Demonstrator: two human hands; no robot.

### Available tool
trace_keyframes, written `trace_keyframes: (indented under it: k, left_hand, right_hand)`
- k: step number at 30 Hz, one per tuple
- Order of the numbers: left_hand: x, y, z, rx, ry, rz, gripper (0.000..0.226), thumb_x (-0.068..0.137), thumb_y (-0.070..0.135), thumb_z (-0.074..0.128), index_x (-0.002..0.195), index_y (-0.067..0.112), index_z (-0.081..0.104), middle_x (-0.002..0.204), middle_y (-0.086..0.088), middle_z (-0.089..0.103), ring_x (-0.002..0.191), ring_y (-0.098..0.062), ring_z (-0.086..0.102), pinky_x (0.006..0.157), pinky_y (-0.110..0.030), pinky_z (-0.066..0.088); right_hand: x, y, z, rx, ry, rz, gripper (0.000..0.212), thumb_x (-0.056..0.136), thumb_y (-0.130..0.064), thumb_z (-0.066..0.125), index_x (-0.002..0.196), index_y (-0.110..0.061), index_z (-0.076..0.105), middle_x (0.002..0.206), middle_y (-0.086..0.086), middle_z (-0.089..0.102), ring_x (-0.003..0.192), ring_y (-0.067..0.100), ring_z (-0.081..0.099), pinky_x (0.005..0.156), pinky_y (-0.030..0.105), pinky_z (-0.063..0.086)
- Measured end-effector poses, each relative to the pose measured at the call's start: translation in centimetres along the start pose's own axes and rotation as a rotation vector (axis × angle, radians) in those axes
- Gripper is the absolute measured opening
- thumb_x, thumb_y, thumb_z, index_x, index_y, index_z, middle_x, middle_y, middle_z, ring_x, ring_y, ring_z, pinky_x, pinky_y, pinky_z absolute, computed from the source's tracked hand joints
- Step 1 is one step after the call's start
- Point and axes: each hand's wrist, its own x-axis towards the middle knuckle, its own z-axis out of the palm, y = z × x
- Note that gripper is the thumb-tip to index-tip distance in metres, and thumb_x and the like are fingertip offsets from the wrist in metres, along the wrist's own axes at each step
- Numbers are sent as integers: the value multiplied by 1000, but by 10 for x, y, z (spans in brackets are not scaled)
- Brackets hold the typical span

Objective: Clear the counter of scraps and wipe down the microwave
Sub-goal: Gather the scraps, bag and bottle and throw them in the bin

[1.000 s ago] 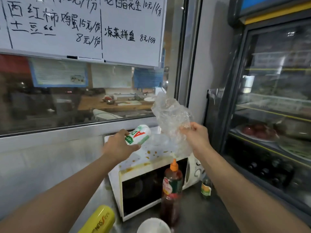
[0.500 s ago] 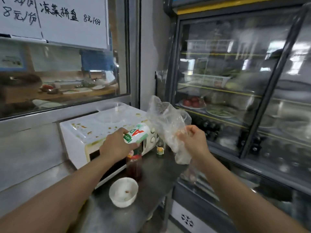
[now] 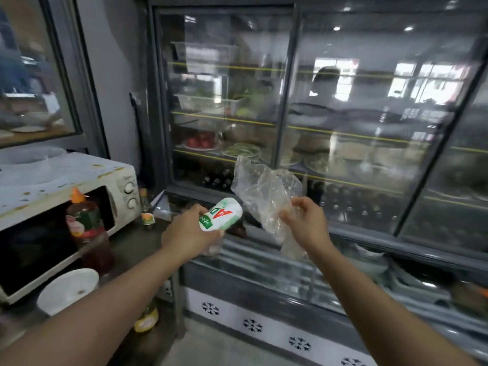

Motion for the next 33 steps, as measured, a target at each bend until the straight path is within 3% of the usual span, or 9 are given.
trace_keyframes:
  k: [2, 5, 9, 12, 18, 21, 25, 29, 33]
  left_hand:
    - [-17, 31, 32, -1, -50, 27, 55, 67, 46, 76, 114, 29, 52, 108, 6, 66, 91, -17, 62, 76, -34, 53]
    - [-42, 76, 79, -10, -111, 81, 55, 71, 44, 75, 118, 26, 52, 108, 4, 67, 88, -15, 63, 69, -30, 53]
    - [-75, 130, 137, -73, -189, 143, 52, 69, 41, 77, 113, 27, 53, 100, 8, 66, 81, -13, 63, 68, -34, 56]
    - [-95, 168, 178, -101, -261, 185, 55, 66, 45, 77, 114, 33, 53, 103, 10, 67, 84, -14, 64, 73, -39, 56]
    - [-121, 245, 246, -43, -369, 303, 55, 70, 46, 75, 118, 30, 52, 101, 10, 64, 84, -14, 62, 75, -35, 55]
    - [-125, 279, 279, -61, -448, 371, 52, 71, 43, 75, 116, 30, 53, 95, 12, 59, 81, -15, 61, 68, -31, 53]
    - [-120, 323, 321, -84, -527, 456, 51, 70, 43, 77, 114, 31, 53, 103, 10, 64, 75, -9, 60, 62, -28, 51]
    - [-108, 366, 363, -129, -592, 531, 57, 67, 41, 78, 117, 29, 54, 109, 7, 64, 82, -12, 61, 71, -32, 54]
    - [-102, 412, 401, -115, -664, 600, 54, 66, 45, 76, 113, 31, 53, 103, 8, 66, 80, -17, 65, 73, -37, 56]
  right_hand:
    - [-9, 18, -45, -33, 36, 2, 19, 83, -14, 68, 96, -18, 55, 88, -11, 55, 75, -3, 51, 60, 9, 36]
    - [-27, 44, -111, -79, 86, 33, 20, 83, -16, 68, 96, -21, 54, 86, -16, 53, 81, 5, 52, 65, 21, 39]
    - [-53, 80, -191, -131, 158, 102, 22, 81, -18, 70, 96, -24, 55, 99, -8, 59, 94, 13, 56, 84, 33, 48]
    - [-72, 103, -246, -175, 220, 123, 25, 81, -18, 71, 103, -22, 59, 100, -8, 58, 99, 11, 54, 84, 27, 43]
    - [-99, 146, -338, -247, 365, 204, 30, 80, -13, 70, 108, -15, 60, 101, -8, 58, 99, 10, 53, 80, 16, 35]
    - [-108, 165, -373, -289, 433, 244, 31, 81, -14, 70, 110, -14, 60, 99, -9, 57, 99, 9, 52, 83, 18, 36]
    - [-112, 186, -412, -355, 530, 315, 34, 81, -16, 70, 113, -14, 61, 104, -7, 59, 105, 12, 54, 91, 24, 41]
    - [-110, 200, -452, -418, 631, 365, 35, 81, -18, 71, 114, -15, 60, 108, -7, 60, 103, 7, 53, 90, 19, 38]
    - [-112, 210, -485, -440, 719, 431, 33, 81, -18, 70, 113, -17, 60, 104, -11, 58, 101, 6, 53, 86, 17, 36]
